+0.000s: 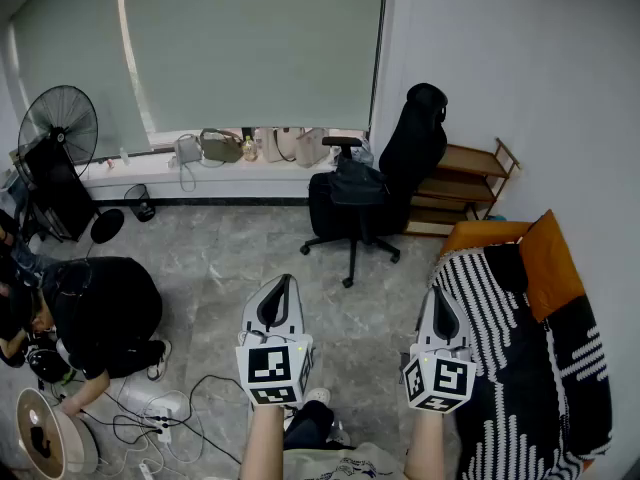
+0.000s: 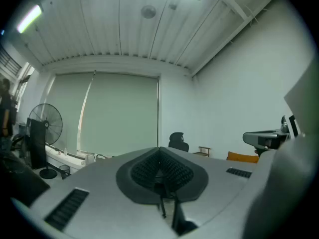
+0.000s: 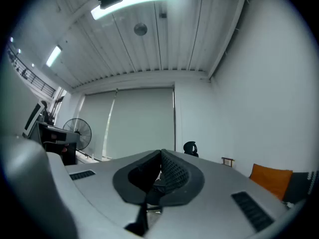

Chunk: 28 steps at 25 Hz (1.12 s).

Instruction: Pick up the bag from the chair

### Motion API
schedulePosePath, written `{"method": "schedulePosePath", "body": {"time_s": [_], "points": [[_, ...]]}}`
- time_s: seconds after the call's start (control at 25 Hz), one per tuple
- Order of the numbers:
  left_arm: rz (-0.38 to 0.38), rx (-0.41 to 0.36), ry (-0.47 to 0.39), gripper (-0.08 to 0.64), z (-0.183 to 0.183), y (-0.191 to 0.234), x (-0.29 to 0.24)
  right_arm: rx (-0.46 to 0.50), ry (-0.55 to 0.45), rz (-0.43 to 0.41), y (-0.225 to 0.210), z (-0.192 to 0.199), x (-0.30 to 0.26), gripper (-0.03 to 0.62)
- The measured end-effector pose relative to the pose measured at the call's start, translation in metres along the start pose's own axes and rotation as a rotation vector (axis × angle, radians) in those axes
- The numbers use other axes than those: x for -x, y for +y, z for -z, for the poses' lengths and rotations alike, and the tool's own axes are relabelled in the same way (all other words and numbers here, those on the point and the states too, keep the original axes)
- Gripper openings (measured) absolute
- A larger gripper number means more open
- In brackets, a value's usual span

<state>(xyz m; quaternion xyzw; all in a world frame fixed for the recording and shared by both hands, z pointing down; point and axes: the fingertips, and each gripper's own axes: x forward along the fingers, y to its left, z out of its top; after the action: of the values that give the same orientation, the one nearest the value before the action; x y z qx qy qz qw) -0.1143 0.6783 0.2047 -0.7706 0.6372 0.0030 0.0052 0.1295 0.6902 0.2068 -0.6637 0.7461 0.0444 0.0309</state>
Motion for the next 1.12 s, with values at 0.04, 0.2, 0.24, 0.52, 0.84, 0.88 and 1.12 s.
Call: {"method": "schedulePosePath", "body": {"time_s": [0.04, 0.2, 0.24, 0.52, 0.84, 0.88, 1.12], "points": [[0.0, 0.0, 0.0, 0.014, 0.0, 0.0, 0.0, 0.001, 0.0, 0.0, -0.001, 0.0, 0.0, 0.012], [0.002, 0.002, 0.0, 0.014, 0.0, 0.0, 0.001, 0.004, -0.002, 0.0, 0.0, -0.001, 0.001, 0.013], [0.003, 0.002, 0.0, 0.014, 0.0, 0.0, 0.001, 0.005, -0.002, 0.0, 0.0, -0.001, 0.001, 0.013], [0.001, 0.003, 0.01, 0.014, 0.002, 0.0, -0.007, 0.003, 0.008, -0.002, -0.002, 0.001, -0.006, 0.013], [-0.013, 0.026, 0.035, 0.026, 0.01, 0.016, -0.036, -0.06, 0.03, -0.005, -0.005, 0.014, -0.038, 0.066], [-0.011, 0.035, 0.032, 0.09, 0.01, 0.019, -0.043, -0.069, 0.036, -0.022, -0.002, 0.016, -0.045, 0.105], [-0.002, 0.044, 0.019, 0.259, 0.009, 0.052, -0.095, -0.069, 0.053, -0.067, 0.018, 0.024, -0.104, 0.22]]}}
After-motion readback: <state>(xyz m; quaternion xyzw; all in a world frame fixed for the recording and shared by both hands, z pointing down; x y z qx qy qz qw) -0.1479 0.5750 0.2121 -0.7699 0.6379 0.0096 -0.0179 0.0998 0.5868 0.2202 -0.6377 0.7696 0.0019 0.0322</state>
